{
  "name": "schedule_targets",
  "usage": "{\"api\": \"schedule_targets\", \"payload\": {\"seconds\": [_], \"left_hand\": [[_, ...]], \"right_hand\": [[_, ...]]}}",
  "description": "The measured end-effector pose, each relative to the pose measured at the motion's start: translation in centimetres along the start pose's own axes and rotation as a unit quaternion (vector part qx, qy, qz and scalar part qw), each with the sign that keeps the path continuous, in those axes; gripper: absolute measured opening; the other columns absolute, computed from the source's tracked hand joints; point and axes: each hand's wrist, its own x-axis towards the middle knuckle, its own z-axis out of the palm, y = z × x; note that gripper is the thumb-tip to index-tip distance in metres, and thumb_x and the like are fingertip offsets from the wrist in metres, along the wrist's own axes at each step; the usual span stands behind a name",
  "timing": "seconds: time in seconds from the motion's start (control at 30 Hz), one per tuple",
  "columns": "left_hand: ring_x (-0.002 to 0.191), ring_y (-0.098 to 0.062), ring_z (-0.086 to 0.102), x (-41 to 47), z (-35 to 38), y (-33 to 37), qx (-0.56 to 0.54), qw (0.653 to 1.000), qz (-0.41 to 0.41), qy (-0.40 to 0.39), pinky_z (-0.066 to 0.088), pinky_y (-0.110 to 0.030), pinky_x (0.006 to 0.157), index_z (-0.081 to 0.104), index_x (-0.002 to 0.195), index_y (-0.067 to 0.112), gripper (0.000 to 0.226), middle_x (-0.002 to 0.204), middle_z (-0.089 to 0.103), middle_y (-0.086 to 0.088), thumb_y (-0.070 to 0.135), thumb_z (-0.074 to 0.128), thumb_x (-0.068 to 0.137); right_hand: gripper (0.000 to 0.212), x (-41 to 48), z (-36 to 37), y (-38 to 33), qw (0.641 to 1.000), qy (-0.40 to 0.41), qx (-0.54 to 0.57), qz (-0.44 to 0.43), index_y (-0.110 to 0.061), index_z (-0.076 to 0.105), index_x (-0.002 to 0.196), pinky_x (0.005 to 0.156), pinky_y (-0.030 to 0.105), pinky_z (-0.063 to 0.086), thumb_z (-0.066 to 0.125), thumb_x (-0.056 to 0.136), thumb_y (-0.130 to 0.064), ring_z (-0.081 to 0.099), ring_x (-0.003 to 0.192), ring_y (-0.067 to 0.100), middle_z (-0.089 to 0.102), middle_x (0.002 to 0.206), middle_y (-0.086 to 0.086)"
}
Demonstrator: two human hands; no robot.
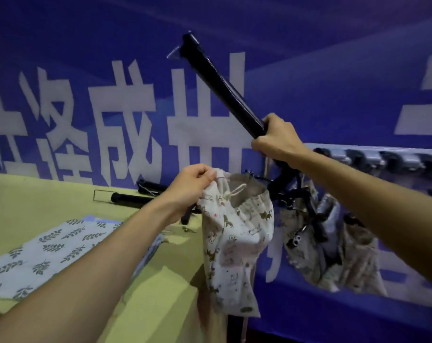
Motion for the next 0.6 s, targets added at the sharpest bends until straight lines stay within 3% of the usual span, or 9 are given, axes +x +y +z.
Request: {"api": "schedule_targets", "payload": {"seconds": [0.13,0.23,0.3,0.43,0.5,0.53,0.6], "left_hand": [[0.072,-0.022,0.054,-0.4,2.6,0.7,-0.098,0.991,-0.086,0.028,0.046,-0.035,0.069,0.061,0.085,0.008,0.025,0.079,0.059,-0.011,0.017,0.045,0.102],[0.077,-0.027,0.063,-1.1,3.8,0.6,-0.167,0.975,-0.138,0.052,0.054,-0.04,0.076,0.064,0.095,0.006,0.019,0.091,0.067,-0.017,0.013,0.047,0.1],[0.078,-0.029,0.065,-1.5,4.6,0.9,-0.213,0.963,-0.149,0.073,0.055,-0.041,0.076,0.064,0.092,0.008,0.018,0.092,0.069,-0.017,0.012,0.048,0.099],[0.076,-0.028,0.066,-2.0,5.2,2.0,-0.248,0.952,-0.147,0.1,0.056,-0.042,0.076,0.07,0.091,0.008,0.016,0.095,0.069,-0.018,0.009,0.055,0.095],[0.071,-0.028,0.065,-2.2,5.5,2.7,-0.249,0.952,-0.144,0.103,0.057,-0.041,0.071,0.074,0.073,0.01,0.026,0.087,0.069,-0.018,0.007,0.056,0.092],[0.073,-0.029,0.064,-2.2,5.7,2.9,-0.245,0.953,-0.139,0.109,0.057,-0.043,0.072,0.073,0.065,0.011,0.03,0.085,0.068,-0.018,0.008,0.057,0.091],[0.082,-0.03,0.063,-2.2,6.2,3.3,-0.224,0.959,-0.125,0.124,0.055,-0.048,0.081,0.071,0.071,0.012,0.023,0.091,0.067,-0.018,0.011,0.059,0.09]], "right_hand": [[0.017,-4.0,-4.7,2.8,0.999,-0.026,-0.03,0.006,-0.017,0.056,0.087,0.039,0.021,0.041,0.067,0.075,-0.016,0.058,0.053,0.016,0.059,0.066,0.004],[0.014,-6.5,-7.3,4.7,0.993,-0.061,-0.097,-0.017,-0.015,0.06,0.087,0.049,0.029,0.047,0.065,0.074,-0.013,0.061,0.058,0.024,0.059,0.066,0.006],[0.015,-7.7,-8.8,6.2,0.985,-0.086,-0.148,-0.03,-0.019,0.061,0.085,0.051,0.032,0.046,0.066,0.073,-0.014,0.059,0.062,0.027,0.061,0.07,0.008],[0.022,-9.0,-10.5,7.8,0.942,-0.139,-0.296,-0.078,-0.029,0.046,0.068,0.053,0.033,0.044,0.065,0.07,-0.02,0.055,0.061,0.025,0.054,0.062,0.001],[0.025,-9.7,-11.1,8.1,0.916,-0.171,-0.349,-0.095,-0.032,0.042,0.066,0.049,0.028,0.037,0.063,0.073,-0.021,0.051,0.059,0.019,0.05,0.062,-0.003],[0.024,-9.9,-11.2,8.2,0.905,-0.182,-0.37,-0.102,-0.032,0.043,0.066,0.049,0.027,0.036,0.062,0.074,-0.021,0.05,0.06,0.017,0.05,0.062,-0.005],[0.018,-10.1,-11.2,8.5,0.888,-0.196,-0.403,-0.109,-0.032,0.046,0.07,0.052,0.027,0.039,0.061,0.075,-0.023,0.052,0.063,0.017,0.05,0.064,-0.006]]}}
